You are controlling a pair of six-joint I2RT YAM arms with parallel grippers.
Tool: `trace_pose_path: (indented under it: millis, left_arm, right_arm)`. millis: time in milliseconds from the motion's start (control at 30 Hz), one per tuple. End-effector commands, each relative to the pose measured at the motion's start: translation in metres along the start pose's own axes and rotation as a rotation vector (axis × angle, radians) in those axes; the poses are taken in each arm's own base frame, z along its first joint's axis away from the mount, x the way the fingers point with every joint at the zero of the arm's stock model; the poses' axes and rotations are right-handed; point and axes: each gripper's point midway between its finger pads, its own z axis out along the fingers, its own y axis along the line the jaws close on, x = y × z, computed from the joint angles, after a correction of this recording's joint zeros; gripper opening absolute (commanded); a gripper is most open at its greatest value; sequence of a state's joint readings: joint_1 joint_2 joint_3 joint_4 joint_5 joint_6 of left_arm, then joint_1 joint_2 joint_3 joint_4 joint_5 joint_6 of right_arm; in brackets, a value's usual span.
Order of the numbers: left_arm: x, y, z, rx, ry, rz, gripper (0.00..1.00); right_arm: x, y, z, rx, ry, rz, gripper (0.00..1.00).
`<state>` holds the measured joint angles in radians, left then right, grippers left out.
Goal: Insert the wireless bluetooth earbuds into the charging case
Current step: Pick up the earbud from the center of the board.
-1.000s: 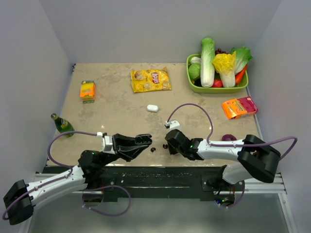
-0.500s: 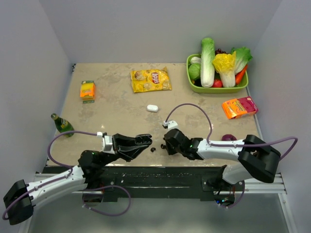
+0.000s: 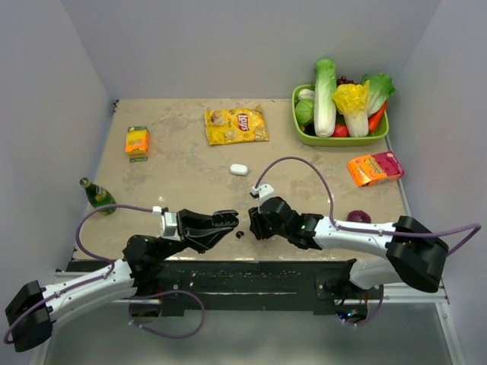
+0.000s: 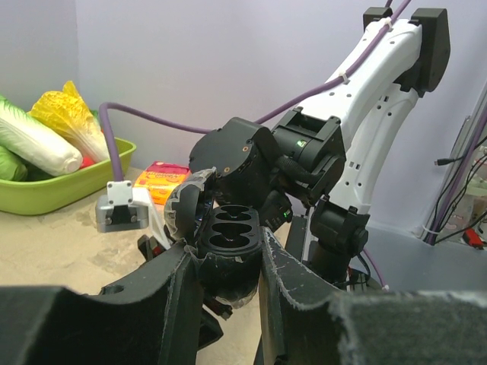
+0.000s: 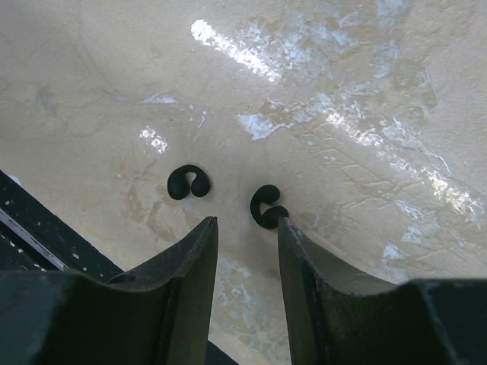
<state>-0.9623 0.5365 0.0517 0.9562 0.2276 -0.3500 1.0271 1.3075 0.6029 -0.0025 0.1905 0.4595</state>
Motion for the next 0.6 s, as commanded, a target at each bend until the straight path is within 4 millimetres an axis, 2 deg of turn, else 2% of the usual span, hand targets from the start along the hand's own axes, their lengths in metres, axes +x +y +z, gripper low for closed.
trace_pose_path:
  millis: [0,333,567]
  left_arm:
    - [0.058,0.008,-0.037,-0.030,0.107,-0.038,0.00]
    - [0.060,0.009,-0.038,-0.033,0.114,-0.042,0.00]
    - [0.062,0.008,-0.039,-0.028,0.122,-0.048,0.00]
  right_arm:
    - [-0.019,0.021,0.006,-0.081,-0.033,-0.053,0.41]
    - [-0.012,0.024,0.016,-0.097,-0.006,-0.085,0.41]
    - [-0.003,0.018,0.025,-0.073,0.026,-0.092,0.41]
